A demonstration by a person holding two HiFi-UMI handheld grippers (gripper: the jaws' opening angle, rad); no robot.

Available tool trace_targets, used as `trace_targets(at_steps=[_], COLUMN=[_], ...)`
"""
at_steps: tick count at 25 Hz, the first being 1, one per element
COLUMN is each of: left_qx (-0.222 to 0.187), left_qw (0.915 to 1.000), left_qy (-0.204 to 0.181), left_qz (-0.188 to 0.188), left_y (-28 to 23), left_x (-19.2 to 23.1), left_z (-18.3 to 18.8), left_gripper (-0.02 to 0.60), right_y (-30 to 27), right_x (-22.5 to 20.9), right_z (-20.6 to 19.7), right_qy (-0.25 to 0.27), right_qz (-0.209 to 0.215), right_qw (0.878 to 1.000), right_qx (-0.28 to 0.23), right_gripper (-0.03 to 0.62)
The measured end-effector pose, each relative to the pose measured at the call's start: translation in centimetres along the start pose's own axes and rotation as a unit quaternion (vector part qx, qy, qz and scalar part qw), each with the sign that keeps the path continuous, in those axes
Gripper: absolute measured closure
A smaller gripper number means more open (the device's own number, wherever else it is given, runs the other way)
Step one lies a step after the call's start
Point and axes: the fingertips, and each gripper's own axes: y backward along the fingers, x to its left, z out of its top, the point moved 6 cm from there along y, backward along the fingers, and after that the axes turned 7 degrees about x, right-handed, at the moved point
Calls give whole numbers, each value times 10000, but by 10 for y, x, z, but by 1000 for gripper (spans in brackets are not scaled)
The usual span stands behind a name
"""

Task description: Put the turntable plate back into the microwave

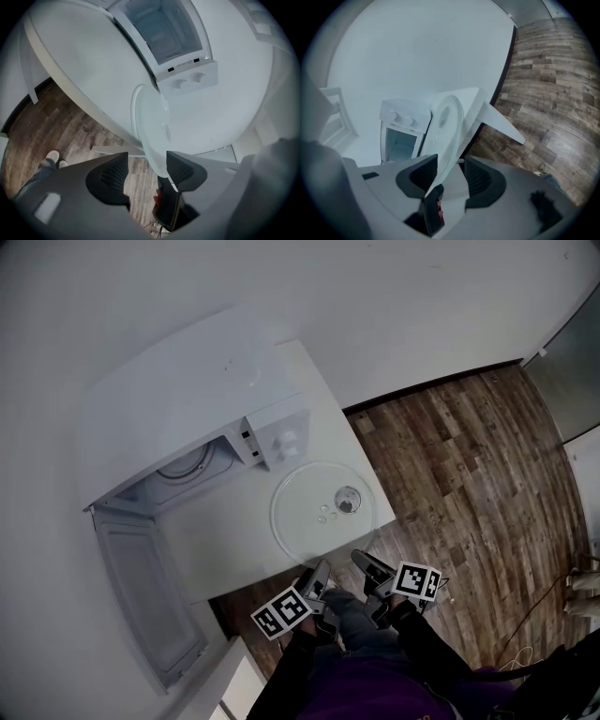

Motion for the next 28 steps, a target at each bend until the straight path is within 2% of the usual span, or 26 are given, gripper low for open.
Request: trace_targets(at_steps=[7,9,11,13,16,17,21,24,28], left_qx=[-128,-125,-121,-126,-216,-260,-306,-303,-359], left_qw=[9978,9967,9970,9972,9958,9954,9940,9927,9914], left_qy=[353,490,469,463,548,534,565,622,727], left_qz=[-547,-629,-598,-576,-703,-749,-884,-989,-1027], left_y=[-17,-22,-24,-25,-29,-30,-33,-33,-34], left_x=[-2,2,4,5,2,0,-6,-9,-9], left_z=[0,0,0,0,-2,-1,-3,-3,-4], left_gripper=[328,333,337,365,418,436,476,510,514], right_y=[-9,-12,-15,-16,-15,-15,-12,-13,-11], right_x=[1,0,-1,-2,-3,-2,-3,-4,-5], right_z=[-1,1,1,2,5,6,10,12,13], right_qy=[-272,-327,-317,-340,-429,-435,-473,-514,-522], right_qz=[306,367,358,342,440,466,363,611,583], right_qw=[9991,9987,9987,9987,9980,9979,9981,9967,9968], right_qx=[104,124,176,187,137,133,158,128,168], right_gripper=[421,421,422,424,504,511,517,522,526])
